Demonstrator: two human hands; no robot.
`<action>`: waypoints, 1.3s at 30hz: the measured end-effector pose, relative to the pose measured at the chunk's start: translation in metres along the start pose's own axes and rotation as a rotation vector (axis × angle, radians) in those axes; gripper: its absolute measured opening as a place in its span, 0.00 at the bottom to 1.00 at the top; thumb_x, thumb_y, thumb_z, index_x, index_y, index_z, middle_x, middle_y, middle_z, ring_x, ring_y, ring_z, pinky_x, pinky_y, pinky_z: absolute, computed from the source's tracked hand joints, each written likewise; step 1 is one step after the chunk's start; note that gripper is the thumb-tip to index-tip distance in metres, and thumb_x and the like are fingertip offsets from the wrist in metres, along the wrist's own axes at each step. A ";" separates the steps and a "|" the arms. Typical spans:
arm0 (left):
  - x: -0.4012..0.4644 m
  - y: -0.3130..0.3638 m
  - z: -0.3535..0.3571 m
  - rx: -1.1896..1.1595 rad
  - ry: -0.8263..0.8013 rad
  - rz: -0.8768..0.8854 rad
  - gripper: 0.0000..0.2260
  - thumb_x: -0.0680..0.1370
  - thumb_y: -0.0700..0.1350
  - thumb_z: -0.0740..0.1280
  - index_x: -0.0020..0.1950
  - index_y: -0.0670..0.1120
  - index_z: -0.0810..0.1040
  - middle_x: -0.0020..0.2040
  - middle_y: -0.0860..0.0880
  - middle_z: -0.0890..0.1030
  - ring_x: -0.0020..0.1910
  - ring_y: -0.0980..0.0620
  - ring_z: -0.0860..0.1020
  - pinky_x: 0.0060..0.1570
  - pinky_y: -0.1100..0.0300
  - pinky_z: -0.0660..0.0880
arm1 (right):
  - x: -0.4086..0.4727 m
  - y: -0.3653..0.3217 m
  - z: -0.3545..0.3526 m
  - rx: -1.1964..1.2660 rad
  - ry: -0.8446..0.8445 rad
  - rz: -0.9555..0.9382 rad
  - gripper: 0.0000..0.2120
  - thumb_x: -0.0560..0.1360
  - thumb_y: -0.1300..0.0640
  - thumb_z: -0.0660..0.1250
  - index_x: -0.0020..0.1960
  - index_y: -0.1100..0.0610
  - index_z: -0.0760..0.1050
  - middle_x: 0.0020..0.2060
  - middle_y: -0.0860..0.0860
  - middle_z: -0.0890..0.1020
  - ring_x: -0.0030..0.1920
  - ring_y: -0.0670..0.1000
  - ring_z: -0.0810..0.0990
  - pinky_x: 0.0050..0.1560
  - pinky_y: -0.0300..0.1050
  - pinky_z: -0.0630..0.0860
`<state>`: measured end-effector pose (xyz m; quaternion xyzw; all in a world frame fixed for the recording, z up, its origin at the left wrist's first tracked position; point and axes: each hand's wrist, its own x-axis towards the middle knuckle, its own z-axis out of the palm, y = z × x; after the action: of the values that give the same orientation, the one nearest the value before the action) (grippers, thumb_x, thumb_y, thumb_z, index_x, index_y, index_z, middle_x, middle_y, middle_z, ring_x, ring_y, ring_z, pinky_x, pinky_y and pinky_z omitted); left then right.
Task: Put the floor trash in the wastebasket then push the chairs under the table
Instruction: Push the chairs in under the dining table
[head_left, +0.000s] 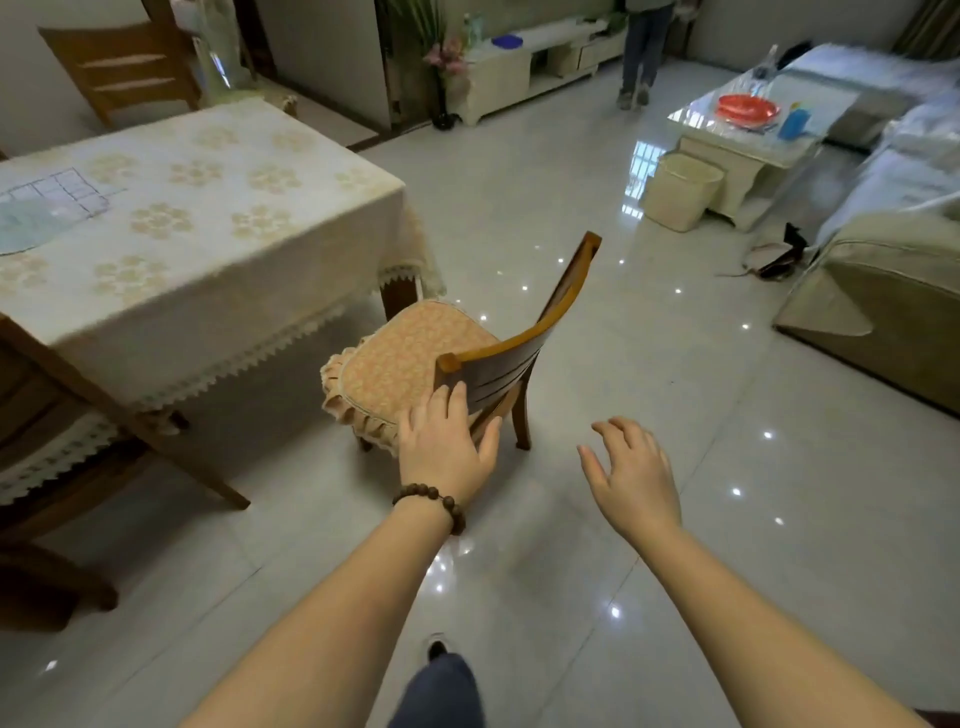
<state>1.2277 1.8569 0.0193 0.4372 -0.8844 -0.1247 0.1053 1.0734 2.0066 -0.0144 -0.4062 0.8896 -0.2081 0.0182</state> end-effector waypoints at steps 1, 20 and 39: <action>0.009 0.010 0.004 -0.002 0.007 -0.010 0.28 0.79 0.61 0.54 0.73 0.46 0.64 0.71 0.46 0.69 0.72 0.45 0.63 0.72 0.47 0.54 | 0.015 0.007 -0.001 0.002 -0.003 -0.013 0.20 0.78 0.47 0.58 0.64 0.58 0.73 0.61 0.55 0.75 0.64 0.56 0.70 0.64 0.53 0.66; 0.197 0.085 0.062 0.221 -0.015 -0.349 0.39 0.73 0.71 0.41 0.76 0.46 0.59 0.75 0.44 0.62 0.74 0.44 0.59 0.72 0.42 0.52 | 0.328 0.053 0.003 -0.126 -0.152 -0.588 0.31 0.74 0.33 0.51 0.65 0.54 0.71 0.68 0.55 0.70 0.70 0.57 0.65 0.69 0.59 0.62; 0.208 0.081 0.105 0.407 -0.136 -0.583 0.52 0.62 0.81 0.39 0.72 0.49 0.67 0.69 0.47 0.72 0.68 0.45 0.69 0.68 0.46 0.62 | 0.425 0.063 0.070 -0.313 -0.370 -1.267 0.43 0.66 0.21 0.49 0.64 0.51 0.74 0.64 0.53 0.77 0.66 0.57 0.72 0.69 0.60 0.57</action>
<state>1.0122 1.7520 -0.0390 0.6739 -0.7341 0.0002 -0.0830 0.7578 1.7081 -0.0448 -0.8758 0.4817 0.0258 -0.0144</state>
